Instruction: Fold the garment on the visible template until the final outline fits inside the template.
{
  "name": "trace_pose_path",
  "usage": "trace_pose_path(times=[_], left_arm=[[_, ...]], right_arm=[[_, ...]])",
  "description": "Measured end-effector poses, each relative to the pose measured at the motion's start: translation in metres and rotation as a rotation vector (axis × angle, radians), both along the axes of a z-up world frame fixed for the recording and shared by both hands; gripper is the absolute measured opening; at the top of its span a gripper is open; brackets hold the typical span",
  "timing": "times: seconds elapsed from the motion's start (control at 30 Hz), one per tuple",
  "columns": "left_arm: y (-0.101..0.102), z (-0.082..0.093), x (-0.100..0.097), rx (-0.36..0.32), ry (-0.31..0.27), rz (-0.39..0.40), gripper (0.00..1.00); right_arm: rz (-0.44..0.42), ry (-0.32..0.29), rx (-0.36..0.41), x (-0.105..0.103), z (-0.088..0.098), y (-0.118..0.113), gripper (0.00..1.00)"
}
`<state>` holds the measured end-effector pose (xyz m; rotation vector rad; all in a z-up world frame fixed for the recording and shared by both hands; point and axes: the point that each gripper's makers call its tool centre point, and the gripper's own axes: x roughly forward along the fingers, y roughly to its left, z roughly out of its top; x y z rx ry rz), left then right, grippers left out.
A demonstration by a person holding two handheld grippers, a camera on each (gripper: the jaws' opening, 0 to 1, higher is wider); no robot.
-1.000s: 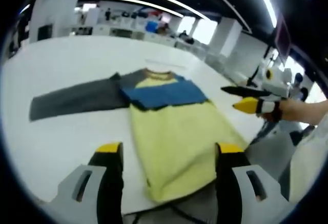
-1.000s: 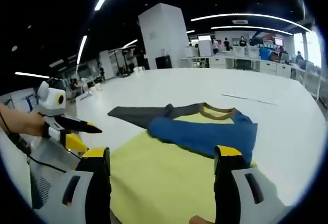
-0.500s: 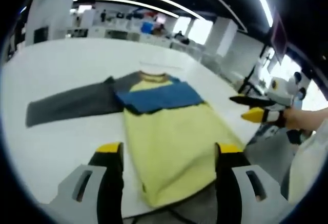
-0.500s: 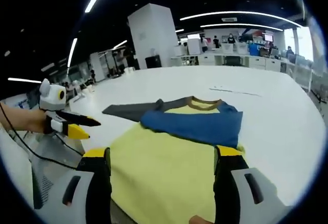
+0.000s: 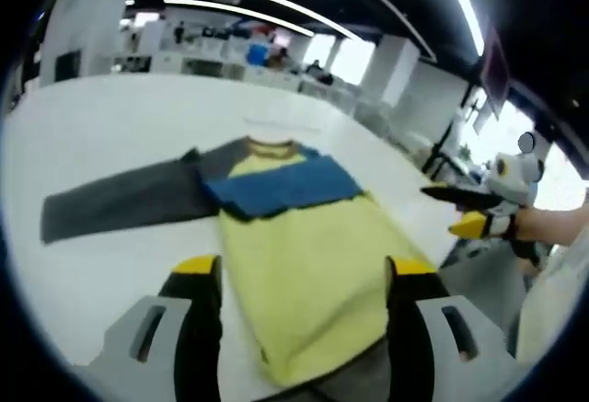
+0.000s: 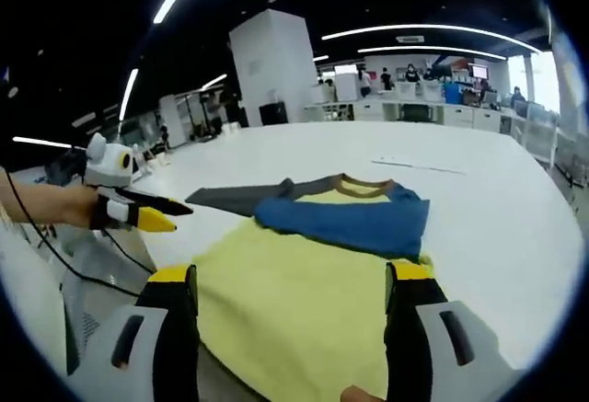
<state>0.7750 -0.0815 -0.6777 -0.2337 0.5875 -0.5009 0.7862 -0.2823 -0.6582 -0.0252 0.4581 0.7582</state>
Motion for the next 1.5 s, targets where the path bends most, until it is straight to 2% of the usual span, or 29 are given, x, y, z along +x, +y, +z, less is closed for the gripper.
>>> trace_pose_path(times=[0.3,1.0,1.5], left_arm=[[0.010,0.000,0.009,-0.013,-0.007,0.012,0.68],[0.006,-0.003,0.009,-0.019,0.002,0.014,0.67],[0.044,0.000,0.016,0.016,-0.014,0.083,0.68]], right_arm=[[-0.047,0.010,-0.002,-0.002,-0.001,-0.014,0.82],[-0.094,0.040,0.024,-0.003,-0.006,-0.024,0.82],[-0.084,0.039,0.019,-0.004,-0.008,-0.022,0.81]])
